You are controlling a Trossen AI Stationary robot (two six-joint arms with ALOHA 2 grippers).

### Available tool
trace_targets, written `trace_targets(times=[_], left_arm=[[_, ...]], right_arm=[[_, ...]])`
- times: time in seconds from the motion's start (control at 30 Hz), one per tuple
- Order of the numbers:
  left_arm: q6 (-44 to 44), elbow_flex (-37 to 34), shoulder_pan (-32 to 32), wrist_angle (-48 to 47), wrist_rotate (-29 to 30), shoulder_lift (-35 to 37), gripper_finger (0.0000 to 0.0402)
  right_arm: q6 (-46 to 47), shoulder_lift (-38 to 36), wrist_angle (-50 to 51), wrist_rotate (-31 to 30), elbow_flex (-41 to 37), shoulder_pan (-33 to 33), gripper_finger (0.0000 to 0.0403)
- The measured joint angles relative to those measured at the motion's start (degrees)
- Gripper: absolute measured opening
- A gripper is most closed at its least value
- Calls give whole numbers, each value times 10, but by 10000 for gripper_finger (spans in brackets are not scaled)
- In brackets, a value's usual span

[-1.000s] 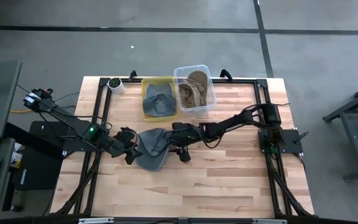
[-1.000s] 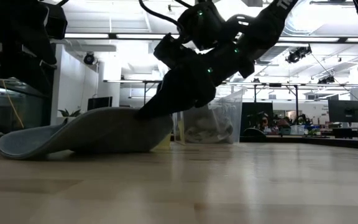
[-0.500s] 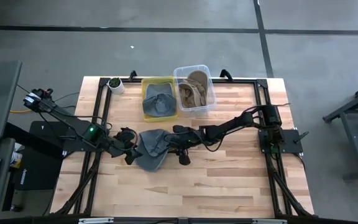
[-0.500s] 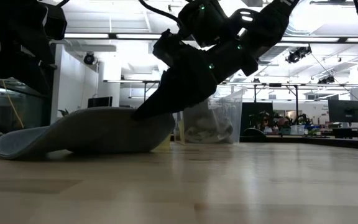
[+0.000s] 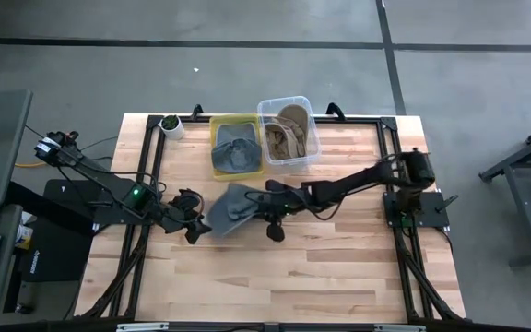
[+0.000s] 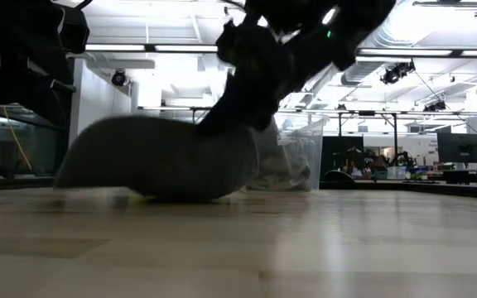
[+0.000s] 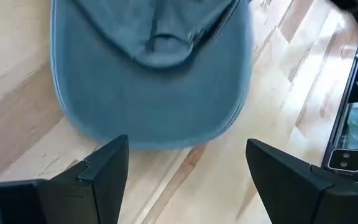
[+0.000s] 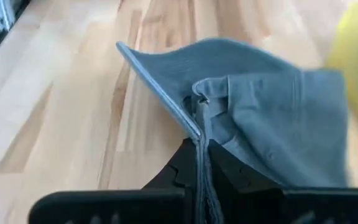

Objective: Pick & Place hat
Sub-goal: Put the blue cap into the yellow bin

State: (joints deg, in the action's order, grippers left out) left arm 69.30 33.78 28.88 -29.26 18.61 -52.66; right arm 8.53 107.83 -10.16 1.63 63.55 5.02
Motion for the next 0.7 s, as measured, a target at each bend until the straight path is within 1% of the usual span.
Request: trace_targets(times=[0.1,0.2,0.47,0.6,0.7], left_arm=[[0,0,0,3,0,0,282],[0,0,0,4,0,0,282],[-15,0,0,35,3,0,282],[-28,0,0,54,5,0,282],[-30,0,0,60,14,0,282]], right_arm=[[-11,-37,23,-16,0,9,10],[-15,-75,49,-47,0,23,10],[-1,-166,146,-163,0,65,10],[5,-202,170,-212,0,84,10],[7,-219,167,-253,0,94,10]])
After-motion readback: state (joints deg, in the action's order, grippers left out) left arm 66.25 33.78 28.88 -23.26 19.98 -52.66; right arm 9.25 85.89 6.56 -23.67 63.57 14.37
